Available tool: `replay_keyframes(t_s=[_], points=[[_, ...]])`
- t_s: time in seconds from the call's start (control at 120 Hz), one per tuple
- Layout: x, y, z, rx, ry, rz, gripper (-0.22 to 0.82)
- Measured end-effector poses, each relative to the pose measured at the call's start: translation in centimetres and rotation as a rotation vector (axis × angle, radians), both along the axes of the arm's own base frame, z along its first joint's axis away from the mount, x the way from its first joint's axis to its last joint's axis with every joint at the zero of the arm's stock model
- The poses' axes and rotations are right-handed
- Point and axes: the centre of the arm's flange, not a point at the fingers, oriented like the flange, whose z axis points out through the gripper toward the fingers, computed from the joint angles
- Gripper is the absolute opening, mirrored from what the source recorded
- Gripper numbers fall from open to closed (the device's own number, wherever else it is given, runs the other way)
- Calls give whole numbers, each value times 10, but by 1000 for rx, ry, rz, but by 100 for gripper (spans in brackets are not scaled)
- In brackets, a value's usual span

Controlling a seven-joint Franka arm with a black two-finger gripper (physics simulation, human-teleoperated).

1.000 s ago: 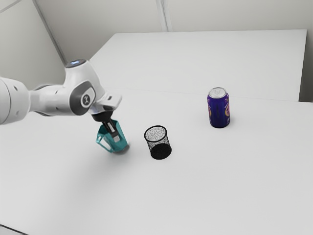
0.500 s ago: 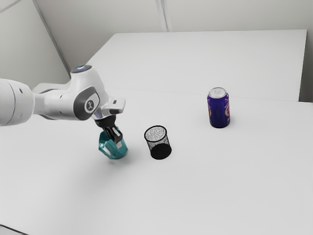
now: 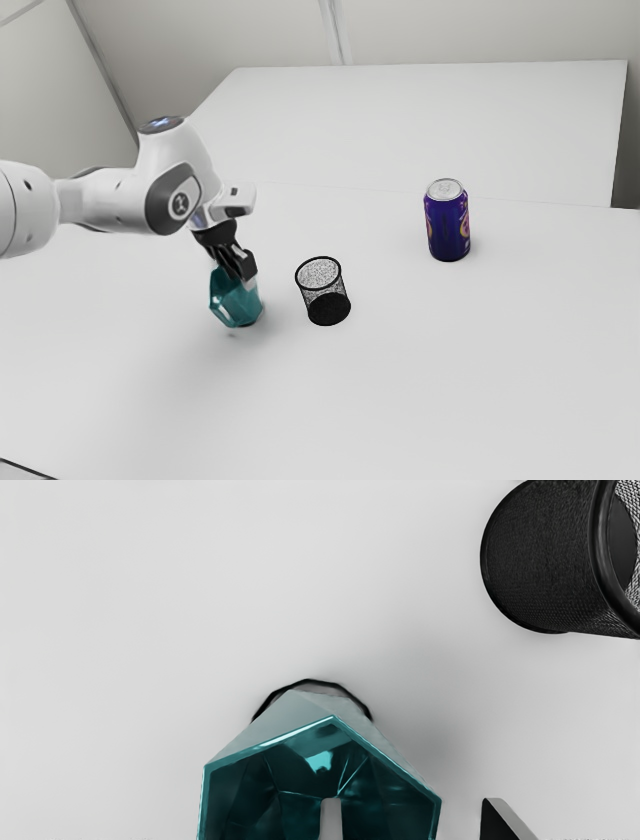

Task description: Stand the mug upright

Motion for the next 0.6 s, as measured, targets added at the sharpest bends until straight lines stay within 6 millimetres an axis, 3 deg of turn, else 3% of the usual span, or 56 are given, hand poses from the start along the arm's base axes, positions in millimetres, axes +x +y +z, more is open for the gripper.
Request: replay_keyframes(t_s=[0.2, 0.417, 0.6], points=[[-1, -11, 49, 16, -46, 6, 41], [28, -11, 142, 3, -112, 56, 53], [42, 8, 209, -17, -107, 137, 57]])
